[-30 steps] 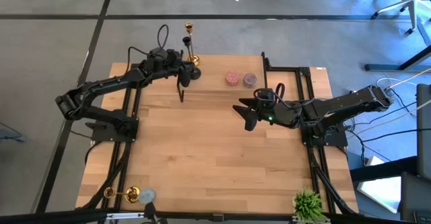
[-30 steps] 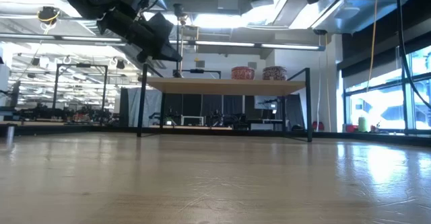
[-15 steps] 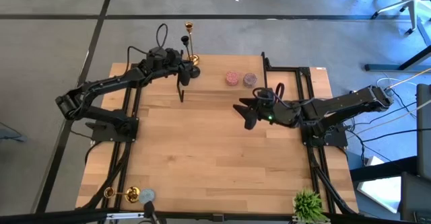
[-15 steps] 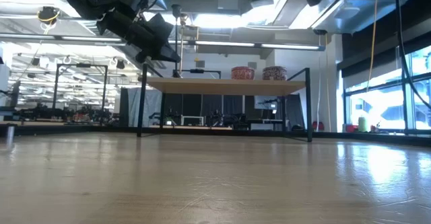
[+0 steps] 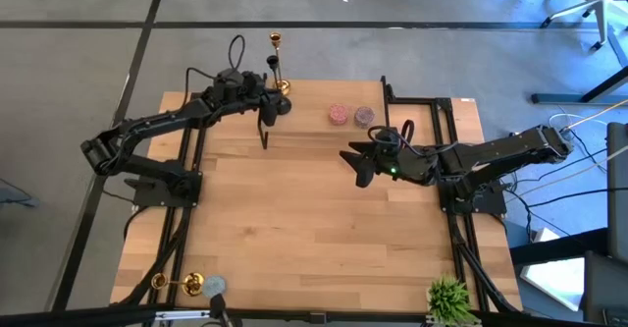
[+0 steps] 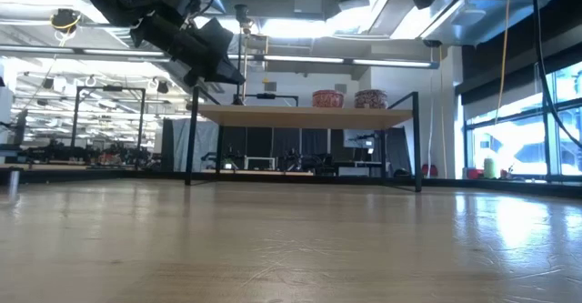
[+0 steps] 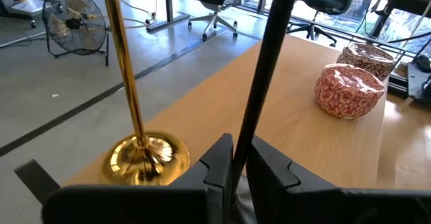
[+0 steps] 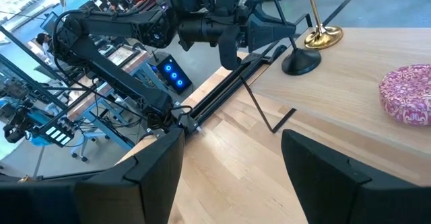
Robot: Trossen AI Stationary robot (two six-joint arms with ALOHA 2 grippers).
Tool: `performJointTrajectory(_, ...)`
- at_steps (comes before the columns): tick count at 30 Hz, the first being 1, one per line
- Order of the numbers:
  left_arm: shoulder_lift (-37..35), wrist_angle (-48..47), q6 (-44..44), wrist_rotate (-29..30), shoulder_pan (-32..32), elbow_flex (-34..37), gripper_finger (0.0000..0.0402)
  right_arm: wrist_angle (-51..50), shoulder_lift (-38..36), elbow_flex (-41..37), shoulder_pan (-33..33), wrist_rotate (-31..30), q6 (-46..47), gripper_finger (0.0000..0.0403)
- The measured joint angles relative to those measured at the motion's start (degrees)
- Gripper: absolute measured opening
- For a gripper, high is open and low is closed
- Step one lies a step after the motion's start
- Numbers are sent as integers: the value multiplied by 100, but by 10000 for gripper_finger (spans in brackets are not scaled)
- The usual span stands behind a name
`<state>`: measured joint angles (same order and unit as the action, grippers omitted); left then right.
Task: Pick & Place candle stick holders
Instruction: Put the gold brass candlestick on the shelf
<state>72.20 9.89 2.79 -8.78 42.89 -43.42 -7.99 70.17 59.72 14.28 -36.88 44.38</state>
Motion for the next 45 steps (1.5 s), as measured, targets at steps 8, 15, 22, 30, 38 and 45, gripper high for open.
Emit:
performJointTrajectory(8, 0, -176, 4, 1, 0, 9, 78, 0, 0, -2, -2, -2, -2, 254)
performJointTrajectory(15, -58, -202, 4, 21, -41, 7, 126, 0, 0, -2, -2, -1, -2, 254)
performJointTrajectory(22, -232, -314, 94, 59, -44, -97, 169, -8, 0, -2, -2, -2, -2, 254)
performJointTrajectory(30, -631, -1157, 199, 63, -44, -120, 189, -107, 0, -1, -2, 0, -4, 254)
performJointTrajectory(38, -1171, -1996, 360, -102, -44, -122, 189, -106, 0, -1, -2, 70, -4, 254)
performJointTrajectory(45, -1567, -2782, 1048, -830, -141, -101, 188, -177, 0, -1, -2, 553, -25, 254)
